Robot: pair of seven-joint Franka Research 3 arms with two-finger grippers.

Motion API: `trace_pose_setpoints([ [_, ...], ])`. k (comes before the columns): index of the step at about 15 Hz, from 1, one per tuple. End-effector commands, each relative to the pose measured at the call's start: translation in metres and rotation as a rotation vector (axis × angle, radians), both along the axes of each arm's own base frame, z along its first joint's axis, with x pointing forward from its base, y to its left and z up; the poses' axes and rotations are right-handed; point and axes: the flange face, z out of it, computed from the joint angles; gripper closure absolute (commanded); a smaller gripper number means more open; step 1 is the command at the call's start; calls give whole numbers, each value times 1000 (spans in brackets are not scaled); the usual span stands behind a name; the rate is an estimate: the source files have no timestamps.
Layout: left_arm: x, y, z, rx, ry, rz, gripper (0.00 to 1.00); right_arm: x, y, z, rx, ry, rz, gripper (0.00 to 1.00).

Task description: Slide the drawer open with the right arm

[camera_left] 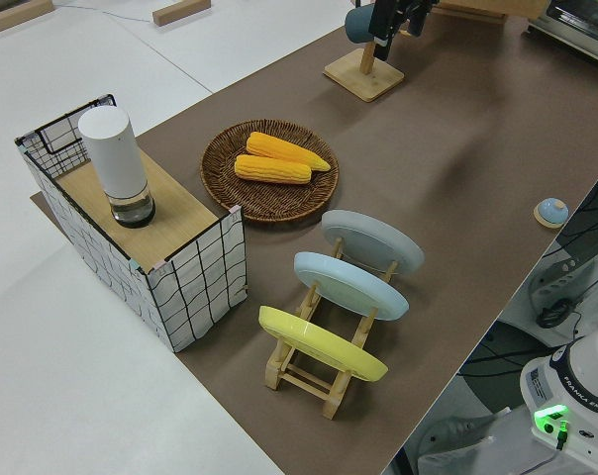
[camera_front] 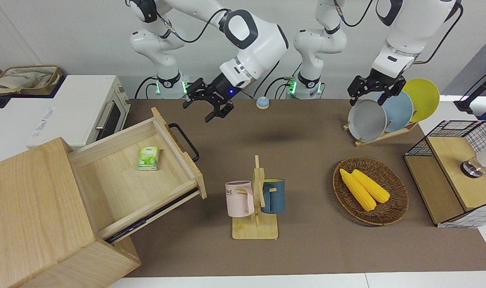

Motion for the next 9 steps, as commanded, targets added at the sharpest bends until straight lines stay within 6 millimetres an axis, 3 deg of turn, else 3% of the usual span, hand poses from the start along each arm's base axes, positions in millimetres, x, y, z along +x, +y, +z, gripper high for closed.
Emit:
trace_pose_setpoints([
  [1, -4, 2, 5, 12, 2, -1, 5, -4, -29, 31, 147, 34, 3, 11],
  [3, -4, 1, 4, 12, 3, -3, 2, -7, -52, 47, 199, 44, -3, 13],
  [6, -4, 2, 4, 12, 2, -1, 2, -8, -103, 76, 337, 106, 13, 13],
  [9, -4, 2, 4, 12, 3, -1, 5, -10, -139, 90, 408, 117, 25, 13],
])
